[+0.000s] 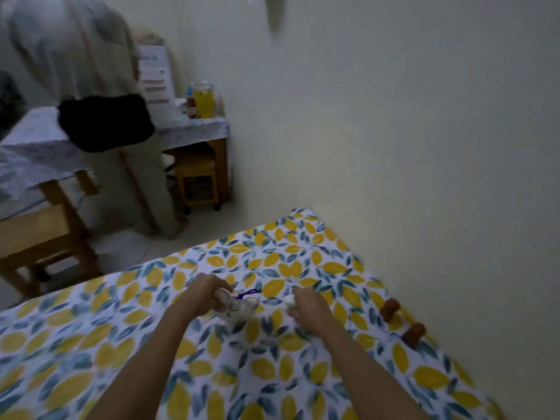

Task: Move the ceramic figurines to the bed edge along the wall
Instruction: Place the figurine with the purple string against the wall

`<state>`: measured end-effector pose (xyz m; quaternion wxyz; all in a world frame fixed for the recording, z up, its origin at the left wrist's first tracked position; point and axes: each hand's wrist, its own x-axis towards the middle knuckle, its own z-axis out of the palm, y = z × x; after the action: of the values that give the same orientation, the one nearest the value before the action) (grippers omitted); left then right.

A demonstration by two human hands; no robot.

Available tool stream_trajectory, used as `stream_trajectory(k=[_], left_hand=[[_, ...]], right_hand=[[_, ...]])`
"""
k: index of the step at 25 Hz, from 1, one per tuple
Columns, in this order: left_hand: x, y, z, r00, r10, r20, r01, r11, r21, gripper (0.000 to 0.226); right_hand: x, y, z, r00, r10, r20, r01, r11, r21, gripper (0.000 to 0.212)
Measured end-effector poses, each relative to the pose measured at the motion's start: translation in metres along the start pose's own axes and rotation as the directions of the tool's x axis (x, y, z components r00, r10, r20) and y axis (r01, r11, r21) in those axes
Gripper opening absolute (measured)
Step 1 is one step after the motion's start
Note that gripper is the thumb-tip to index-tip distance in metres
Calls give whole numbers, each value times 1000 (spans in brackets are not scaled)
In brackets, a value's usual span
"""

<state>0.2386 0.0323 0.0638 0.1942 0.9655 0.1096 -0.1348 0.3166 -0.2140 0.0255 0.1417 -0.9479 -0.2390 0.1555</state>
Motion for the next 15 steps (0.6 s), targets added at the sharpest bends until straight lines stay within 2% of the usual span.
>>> stream_trajectory(k=[4, 7, 11, 14, 15], left_hand=[[99, 100, 4, 984, 168, 59, -169, 986, 15, 42], [161, 165, 17, 961, 257, 102, -258, 966, 1, 40], [218, 215, 36, 930, 328, 168, -333, 943, 6, 37], [243, 233, 46, 904, 378, 199, -386, 922, 2, 36], [248, 237, 49, 898, 391, 203, -400, 917, 4, 36]], right_hand=[[18, 91, -49, 971, 205, -120, -204, 979, 21, 33], [29, 136, -67, 946, 303, -111, -303, 953, 16, 35], [38, 163, -67, 938, 338, -82, -338, 941, 7, 34], [41, 169, -61, 938, 342, -52, -339, 940, 44, 13], [41, 171, -60, 935, 351, -48, -348, 936, 52, 14]])
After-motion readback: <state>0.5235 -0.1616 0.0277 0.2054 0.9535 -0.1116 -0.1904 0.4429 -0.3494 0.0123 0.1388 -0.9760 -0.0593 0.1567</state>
